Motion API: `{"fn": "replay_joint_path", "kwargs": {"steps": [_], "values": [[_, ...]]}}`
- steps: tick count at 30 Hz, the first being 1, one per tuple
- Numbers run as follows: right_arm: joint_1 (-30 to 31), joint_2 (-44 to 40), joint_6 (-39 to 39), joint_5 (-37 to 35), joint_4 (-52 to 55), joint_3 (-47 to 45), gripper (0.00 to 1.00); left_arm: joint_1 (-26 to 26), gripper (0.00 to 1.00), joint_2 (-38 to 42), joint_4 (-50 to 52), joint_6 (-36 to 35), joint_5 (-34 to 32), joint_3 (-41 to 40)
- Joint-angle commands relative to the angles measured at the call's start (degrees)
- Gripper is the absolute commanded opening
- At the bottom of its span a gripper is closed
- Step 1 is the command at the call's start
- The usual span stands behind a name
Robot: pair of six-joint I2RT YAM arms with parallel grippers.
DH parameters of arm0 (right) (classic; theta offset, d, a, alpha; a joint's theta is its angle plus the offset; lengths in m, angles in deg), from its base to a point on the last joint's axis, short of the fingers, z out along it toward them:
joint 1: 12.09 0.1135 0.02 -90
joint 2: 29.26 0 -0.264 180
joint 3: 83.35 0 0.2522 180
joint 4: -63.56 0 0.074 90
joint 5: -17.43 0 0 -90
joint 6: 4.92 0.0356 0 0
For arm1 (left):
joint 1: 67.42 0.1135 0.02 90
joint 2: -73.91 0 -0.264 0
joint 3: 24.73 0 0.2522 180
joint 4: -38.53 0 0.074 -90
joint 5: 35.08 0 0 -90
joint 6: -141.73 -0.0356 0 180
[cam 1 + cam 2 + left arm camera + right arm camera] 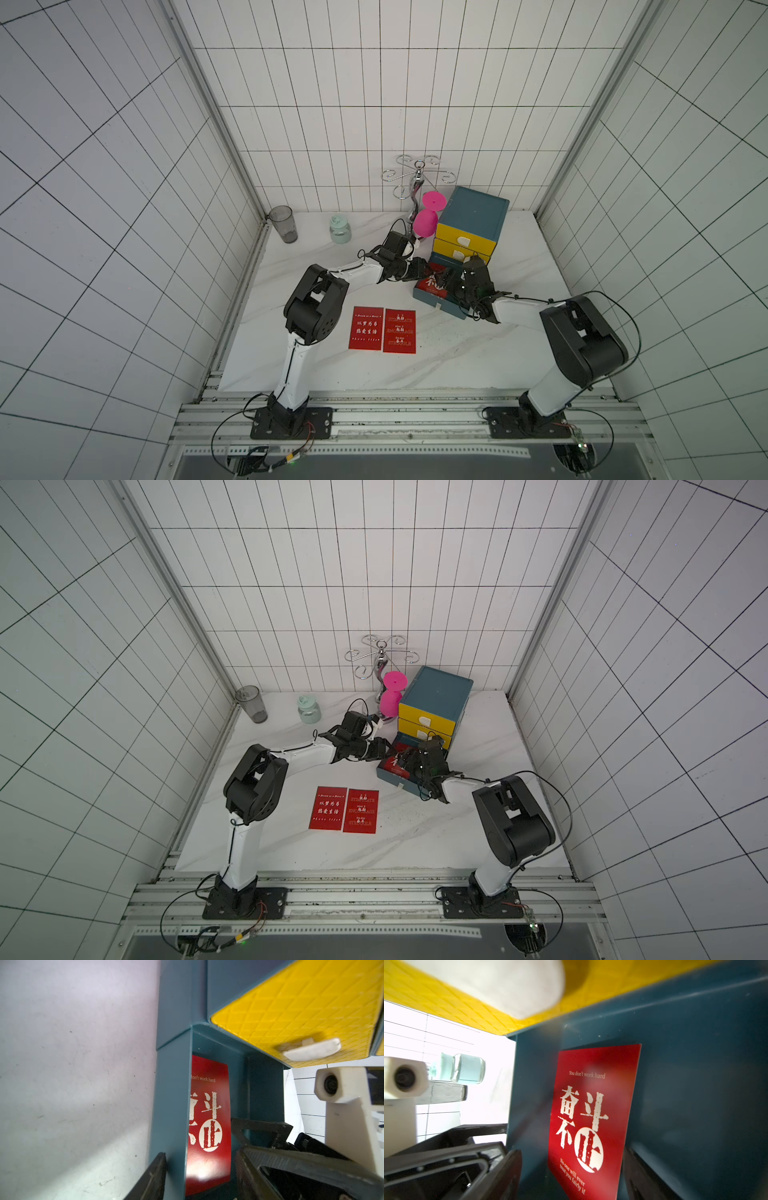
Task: Take the postcards out of the drawer
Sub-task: Pick up the postcard from the drawer.
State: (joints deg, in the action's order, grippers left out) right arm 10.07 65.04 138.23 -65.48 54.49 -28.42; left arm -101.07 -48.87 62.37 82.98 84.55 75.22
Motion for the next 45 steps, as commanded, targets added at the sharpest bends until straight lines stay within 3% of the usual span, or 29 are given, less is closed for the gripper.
{"fn": "replay_joint_path", "kwargs": {"steps": [1, 15, 30, 45], "values": [[-0.92, -2.09, 0.51, 0.8, -2.74, -1.93, 0.78, -0.69, 0.53, -1.4, -1.24, -0.07, 0.38, 1.77], [-2.38, -3.47, 2.83, 1.3, -6.26, -4.0, 0.74, -0.74, 0.53, -1.72, -1.38, 0.57, 0.28, 2.22], [-2.99, 2.17, 5.25, 2.93, -7.99, -3.78, 0.51, -0.75, 0.53, -1.55, -2.18, 1.91, 0.44, 2.91], [-3.6, -1.68, 4.53, 2.31, -6.34, -4.02, 0.02, -0.62, 0.53, 0.38, -2.53, 2.64, -0.08, 2.75]]}}
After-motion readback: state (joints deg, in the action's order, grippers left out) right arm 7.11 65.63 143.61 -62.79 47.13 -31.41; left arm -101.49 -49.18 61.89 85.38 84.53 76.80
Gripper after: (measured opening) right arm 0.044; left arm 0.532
